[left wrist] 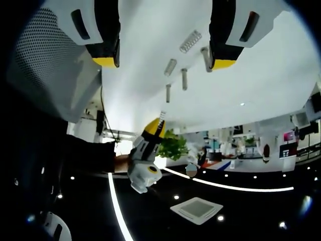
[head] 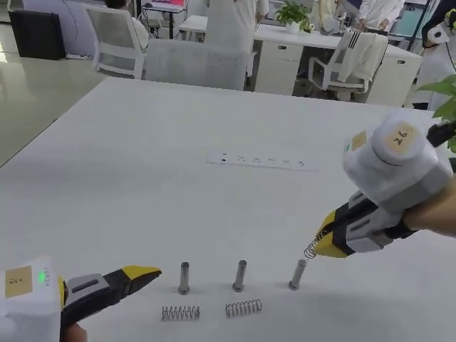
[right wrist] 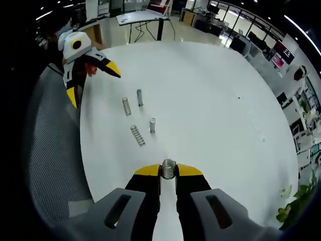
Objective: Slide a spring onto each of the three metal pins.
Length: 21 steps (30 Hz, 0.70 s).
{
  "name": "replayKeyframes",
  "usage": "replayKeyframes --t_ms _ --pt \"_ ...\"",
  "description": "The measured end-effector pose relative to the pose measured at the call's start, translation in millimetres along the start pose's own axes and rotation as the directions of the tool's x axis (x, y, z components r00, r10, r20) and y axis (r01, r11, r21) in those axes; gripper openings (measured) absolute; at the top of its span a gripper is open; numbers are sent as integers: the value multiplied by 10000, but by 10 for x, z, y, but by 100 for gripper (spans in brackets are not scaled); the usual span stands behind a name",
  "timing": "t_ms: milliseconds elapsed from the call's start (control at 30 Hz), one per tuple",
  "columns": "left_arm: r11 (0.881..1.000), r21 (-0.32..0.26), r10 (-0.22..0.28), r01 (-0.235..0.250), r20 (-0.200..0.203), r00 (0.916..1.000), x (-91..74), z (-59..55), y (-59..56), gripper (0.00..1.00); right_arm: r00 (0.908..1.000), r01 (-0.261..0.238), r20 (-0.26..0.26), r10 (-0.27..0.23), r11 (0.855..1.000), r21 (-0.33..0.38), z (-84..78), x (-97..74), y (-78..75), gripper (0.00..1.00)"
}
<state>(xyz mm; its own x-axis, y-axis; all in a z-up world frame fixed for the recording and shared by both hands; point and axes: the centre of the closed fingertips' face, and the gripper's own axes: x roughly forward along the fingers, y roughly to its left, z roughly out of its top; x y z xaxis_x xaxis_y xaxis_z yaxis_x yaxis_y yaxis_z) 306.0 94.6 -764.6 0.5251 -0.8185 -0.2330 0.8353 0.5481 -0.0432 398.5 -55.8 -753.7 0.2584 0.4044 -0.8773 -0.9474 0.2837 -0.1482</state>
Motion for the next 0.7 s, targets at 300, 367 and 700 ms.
replayKeyframes --t_ms 300,367,700 --pt "10000 84 35 -35 -59 10000 -2 -14 -3 70 9985 -279 -463 276 9996 -57 -62 146 -63 8" --pt "10000 92 27 -26 -83 10000 3 -21 -6 70 9979 -325 -559 319 9994 -86 -74 161 -65 8" --pt "10000 66 57 -56 -141 9999 15 -42 2 69 9948 -579 -842 567 9983 -117 -119 257 -67 8"
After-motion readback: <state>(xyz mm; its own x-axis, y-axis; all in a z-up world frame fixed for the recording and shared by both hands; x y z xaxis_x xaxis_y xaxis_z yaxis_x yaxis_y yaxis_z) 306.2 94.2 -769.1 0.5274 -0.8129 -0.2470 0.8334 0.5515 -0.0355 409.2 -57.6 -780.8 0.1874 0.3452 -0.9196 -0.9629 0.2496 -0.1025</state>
